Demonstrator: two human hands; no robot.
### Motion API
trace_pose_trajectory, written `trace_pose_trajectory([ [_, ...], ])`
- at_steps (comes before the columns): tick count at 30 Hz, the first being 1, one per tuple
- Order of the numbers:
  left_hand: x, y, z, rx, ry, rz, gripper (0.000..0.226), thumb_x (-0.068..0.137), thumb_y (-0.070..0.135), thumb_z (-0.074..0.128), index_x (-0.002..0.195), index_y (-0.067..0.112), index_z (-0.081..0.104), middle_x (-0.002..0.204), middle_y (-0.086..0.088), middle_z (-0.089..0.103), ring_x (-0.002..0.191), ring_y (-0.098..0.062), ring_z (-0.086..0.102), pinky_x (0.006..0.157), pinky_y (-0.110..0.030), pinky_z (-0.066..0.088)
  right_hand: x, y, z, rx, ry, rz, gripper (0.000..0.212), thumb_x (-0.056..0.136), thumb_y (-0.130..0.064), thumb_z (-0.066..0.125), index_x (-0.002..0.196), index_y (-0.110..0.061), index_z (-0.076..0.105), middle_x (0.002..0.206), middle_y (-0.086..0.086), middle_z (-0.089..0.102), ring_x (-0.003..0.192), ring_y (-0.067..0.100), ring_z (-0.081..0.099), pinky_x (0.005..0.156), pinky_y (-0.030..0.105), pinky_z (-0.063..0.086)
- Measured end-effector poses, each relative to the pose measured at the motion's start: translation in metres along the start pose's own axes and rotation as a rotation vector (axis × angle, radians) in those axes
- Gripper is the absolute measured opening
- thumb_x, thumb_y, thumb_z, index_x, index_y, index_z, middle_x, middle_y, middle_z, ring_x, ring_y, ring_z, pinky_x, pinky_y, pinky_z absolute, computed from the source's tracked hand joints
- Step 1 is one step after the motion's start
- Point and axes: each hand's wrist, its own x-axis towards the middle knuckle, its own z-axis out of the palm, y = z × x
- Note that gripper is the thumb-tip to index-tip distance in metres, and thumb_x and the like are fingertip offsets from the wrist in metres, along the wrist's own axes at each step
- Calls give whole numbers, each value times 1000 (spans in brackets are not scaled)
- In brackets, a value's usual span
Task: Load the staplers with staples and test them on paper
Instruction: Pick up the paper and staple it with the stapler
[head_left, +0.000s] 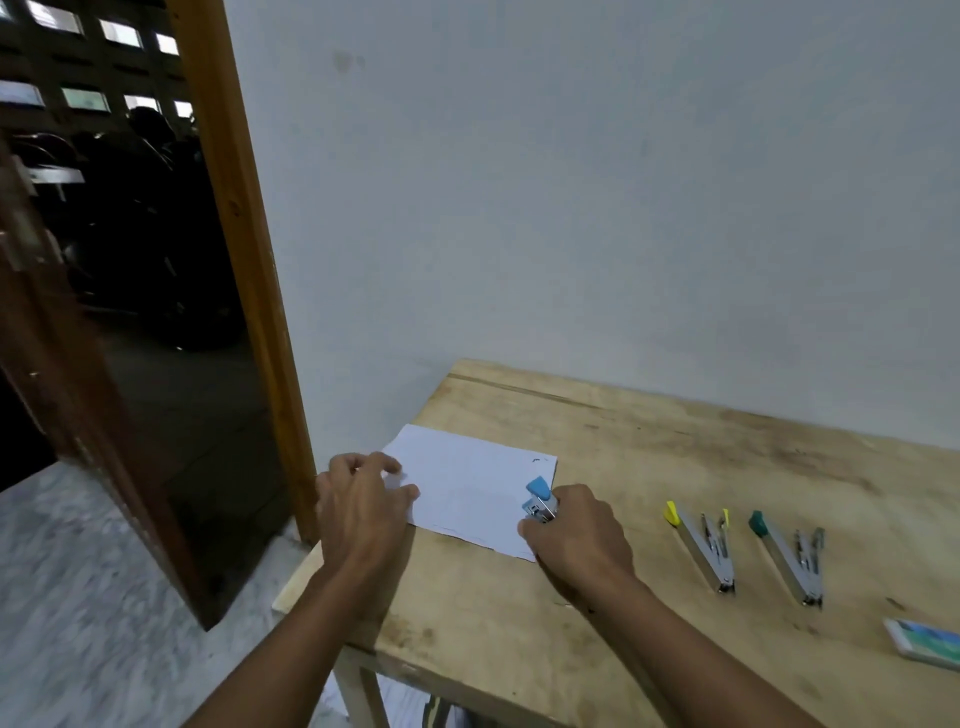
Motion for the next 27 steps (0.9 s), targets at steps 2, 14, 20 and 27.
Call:
trace_pose_trajectory([
  [2,1,-5,3,46,-27,71,10,87,28,65,91,26,73,115,-2,64,112,-22,51,84,-35,45,0,0,0,11,-8,-7,21,74,-39,57,86,-22,52,89,-2,63,79,26,59,58,29,38],
  [14,-32,23,-3,-222,137,342,9,86,16,67,95,18,66,112,-2,59,102,-14,55,84,-24,45,-1,7,-34,737,-130,169,8,75,-7,55,71,-11,50,64,7,36,56,21,32,50,30,24],
  [20,-100,72,19,-307,-241,380,31,84,31,66,114,28,58,108,13,57,89,-3,57,77,-15,43,7,25,-63,759,-57,172,12,77,1,75,73,5,65,51,14,56,36,21,46,49,33,40],
  [27,-107,109,53,-134,-299,273,15,88,33,61,93,19,63,89,4,67,89,-19,63,69,-28,41,24,23,-57,699,-59,223,17,76,0,80,79,10,66,75,21,69,53,28,69,57,33,59],
])
